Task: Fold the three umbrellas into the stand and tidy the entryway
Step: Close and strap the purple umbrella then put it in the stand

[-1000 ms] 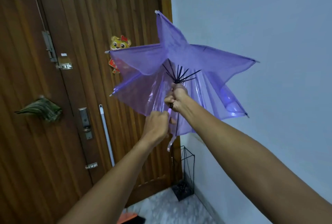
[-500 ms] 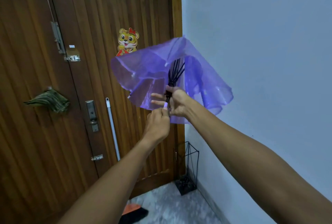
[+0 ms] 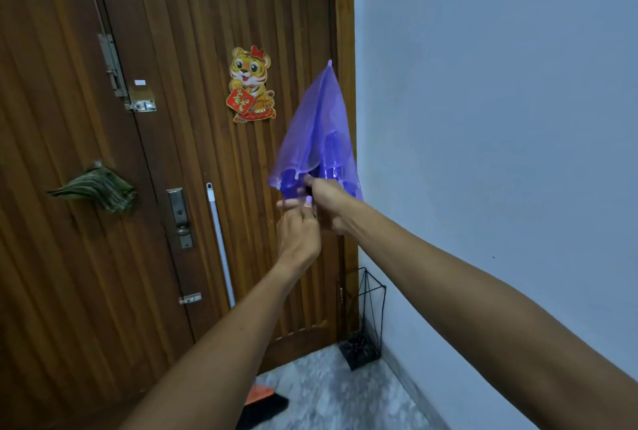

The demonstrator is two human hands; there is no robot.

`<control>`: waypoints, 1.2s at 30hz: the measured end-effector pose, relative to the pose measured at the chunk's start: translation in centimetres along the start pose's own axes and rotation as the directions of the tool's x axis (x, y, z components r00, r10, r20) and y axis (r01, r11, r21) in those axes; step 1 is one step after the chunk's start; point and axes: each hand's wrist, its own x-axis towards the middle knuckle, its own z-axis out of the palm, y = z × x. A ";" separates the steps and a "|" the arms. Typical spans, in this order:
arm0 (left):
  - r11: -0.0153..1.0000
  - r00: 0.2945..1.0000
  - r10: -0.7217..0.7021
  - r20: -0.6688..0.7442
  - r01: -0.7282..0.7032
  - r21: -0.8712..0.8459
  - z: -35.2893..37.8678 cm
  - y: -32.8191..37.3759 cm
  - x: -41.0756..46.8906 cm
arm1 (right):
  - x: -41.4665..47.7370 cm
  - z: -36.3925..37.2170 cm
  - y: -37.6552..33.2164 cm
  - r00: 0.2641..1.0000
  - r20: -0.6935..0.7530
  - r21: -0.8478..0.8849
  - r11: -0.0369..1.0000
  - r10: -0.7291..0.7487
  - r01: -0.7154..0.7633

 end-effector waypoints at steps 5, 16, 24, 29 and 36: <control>0.997 0.996 -0.083 -0.040 0.082 -0.010 -1.8 -0.8 2.8 | -1.2 -1.6 0.1 1.000 -0.003 -0.326 0.946 -0.003 0.002; 0.997 0.995 0.027 -0.096 -0.034 -0.074 -1.5 -2.0 1.2 | -0.1 -3.6 -4.8 0.949 -0.252 0.074 0.974 -0.190 0.215; 0.954 0.960 0.281 0.002 -0.279 -0.107 0.0 0.3 0.1 | 2.5 -2.4 -5.3 0.937 -0.271 0.242 0.926 -0.221 0.289; 0.951 0.954 0.298 0.026 -0.294 -0.093 0.1 0.3 0.2 | 2.2 -2.4 -5.7 0.905 -0.322 0.192 0.917 -0.277 0.349; 0.911 0.918 0.387 -0.084 -0.367 0.188 -1.7 -1.4 0.8 | 3.2 -4.5 -4.0 0.870 -0.338 -0.038 0.929 -0.358 0.368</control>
